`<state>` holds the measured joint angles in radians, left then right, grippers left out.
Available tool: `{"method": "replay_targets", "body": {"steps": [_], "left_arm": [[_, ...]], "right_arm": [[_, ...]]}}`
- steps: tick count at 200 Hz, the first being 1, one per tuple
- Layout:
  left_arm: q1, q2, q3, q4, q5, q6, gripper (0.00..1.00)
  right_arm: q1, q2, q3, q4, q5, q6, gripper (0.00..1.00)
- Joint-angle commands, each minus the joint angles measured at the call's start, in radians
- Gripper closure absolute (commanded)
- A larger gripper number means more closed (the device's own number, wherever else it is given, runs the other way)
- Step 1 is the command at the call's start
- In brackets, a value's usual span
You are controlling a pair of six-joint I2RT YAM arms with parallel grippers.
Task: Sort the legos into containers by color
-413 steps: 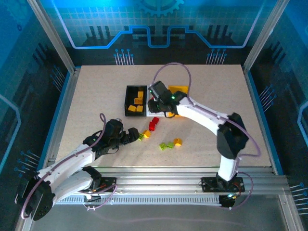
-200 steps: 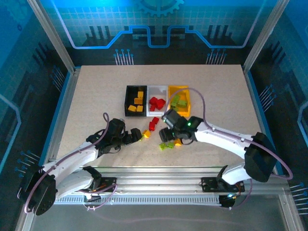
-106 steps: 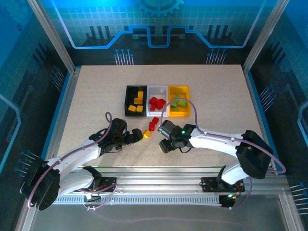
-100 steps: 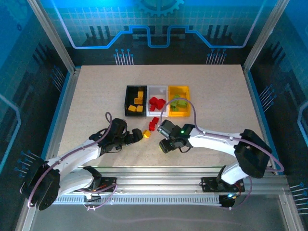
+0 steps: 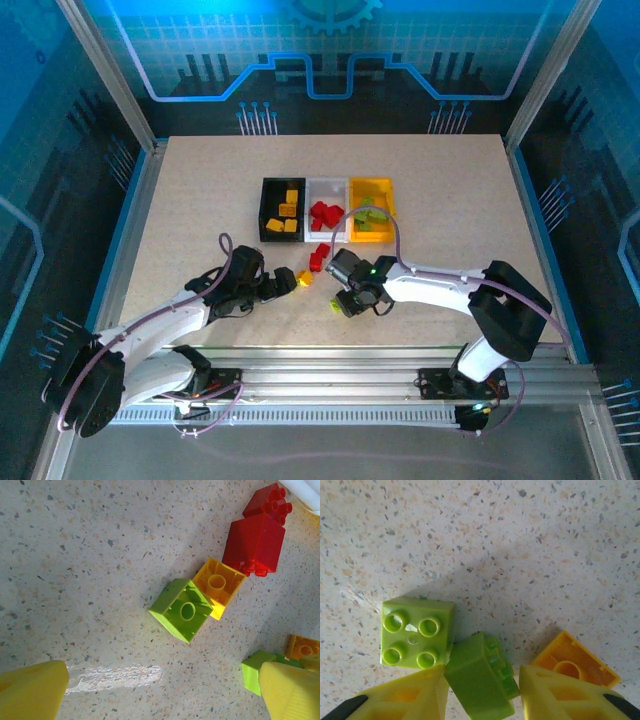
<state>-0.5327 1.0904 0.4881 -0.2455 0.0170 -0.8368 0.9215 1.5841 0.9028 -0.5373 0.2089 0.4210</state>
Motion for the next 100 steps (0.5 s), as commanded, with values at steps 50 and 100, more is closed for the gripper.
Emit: {"method": "replay_targets", "body": {"steps": [50,100], "left_arm": [[0.006,0.009,0.021,-0.009,0.011,-0.002,0.01],[0.006,0.009,0.020,-0.006,0.015,-0.003,0.01]], "right_arm": [[-0.007,-0.010,-0.018,0.011,0.027,0.013,0.70],[-0.059,-0.167,-0.003,-0.055,0.076,0.006,0.79]]}}
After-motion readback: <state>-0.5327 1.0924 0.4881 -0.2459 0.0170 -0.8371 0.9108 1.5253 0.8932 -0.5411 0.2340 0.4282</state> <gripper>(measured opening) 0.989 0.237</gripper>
